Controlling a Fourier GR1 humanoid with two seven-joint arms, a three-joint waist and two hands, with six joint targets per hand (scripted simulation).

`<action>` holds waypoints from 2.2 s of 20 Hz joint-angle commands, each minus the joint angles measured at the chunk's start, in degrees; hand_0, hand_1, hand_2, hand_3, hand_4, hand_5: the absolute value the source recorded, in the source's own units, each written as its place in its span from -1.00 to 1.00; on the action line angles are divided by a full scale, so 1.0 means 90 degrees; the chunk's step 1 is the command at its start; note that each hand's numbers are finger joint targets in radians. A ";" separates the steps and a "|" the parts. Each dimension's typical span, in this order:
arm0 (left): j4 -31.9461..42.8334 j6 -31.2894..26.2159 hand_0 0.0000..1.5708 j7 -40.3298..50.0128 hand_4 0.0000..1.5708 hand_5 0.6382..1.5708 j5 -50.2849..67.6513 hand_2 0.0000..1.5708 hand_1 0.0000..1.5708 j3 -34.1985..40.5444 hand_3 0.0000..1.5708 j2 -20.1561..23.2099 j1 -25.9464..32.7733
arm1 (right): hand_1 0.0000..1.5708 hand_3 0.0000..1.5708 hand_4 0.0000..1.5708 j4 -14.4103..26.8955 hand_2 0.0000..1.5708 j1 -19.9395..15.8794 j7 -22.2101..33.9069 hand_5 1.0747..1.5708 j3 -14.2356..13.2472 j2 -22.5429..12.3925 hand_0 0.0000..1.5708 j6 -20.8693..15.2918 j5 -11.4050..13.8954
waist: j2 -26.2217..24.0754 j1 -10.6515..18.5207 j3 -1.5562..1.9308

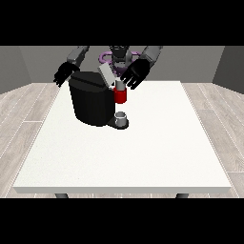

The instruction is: Insert the coffee pod into the coffee machine and close the lid

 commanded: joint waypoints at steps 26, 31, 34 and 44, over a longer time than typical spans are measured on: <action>0.0145 -0.0213 0.42 -0.0033 -0.44 1.00 -0.0338 0.47 0.42 -0.0008 0.26 0.0239 -0.0269 | -1.00 -1.00 -0.47 0.0050 -1.00 0.0016 -0.0335 1.00 0.0006 0.0111 -1.00 -0.0124 0.0051 | 0.0340 -0.0017 0.0001; 0.0114 0.0063 0.34 -0.0304 -0.54 1.00 -0.0428 0.42 0.34 -0.0050 0.21 0.0155 0.0080 | -1.00 -1.00 -0.57 -0.0005 -1.00 0.0180 -0.0256 1.00 -0.0055 0.0084 -1.00 -0.0048 -0.0069 | 0.0274 0.0045 0.0001; 0.0080 0.0049 0.37 -0.0452 -0.54 1.00 -0.0359 0.43 0.37 -0.0021 0.23 0.0057 0.0254 | -1.00 -1.00 -0.44 -0.0009 -1.00 0.0256 -0.0326 1.00 -0.0089 0.0012 -1.00 -0.0014 -0.0059 | 0.0115 0.0166 0.0000; 0.0234 -0.0344 -1.00 -0.0441 -1.00 1.00 -0.0806 -1.00 -1.00 -0.0422 -1.00 0.0132 0.0176 | -1.00 -1.00 -0.41 -0.0184 -1.00 0.0210 -0.0140 1.00 0.0275 0.0240 -1.00 -0.0256 0.0246 | 0.0020 0.0068 0.0000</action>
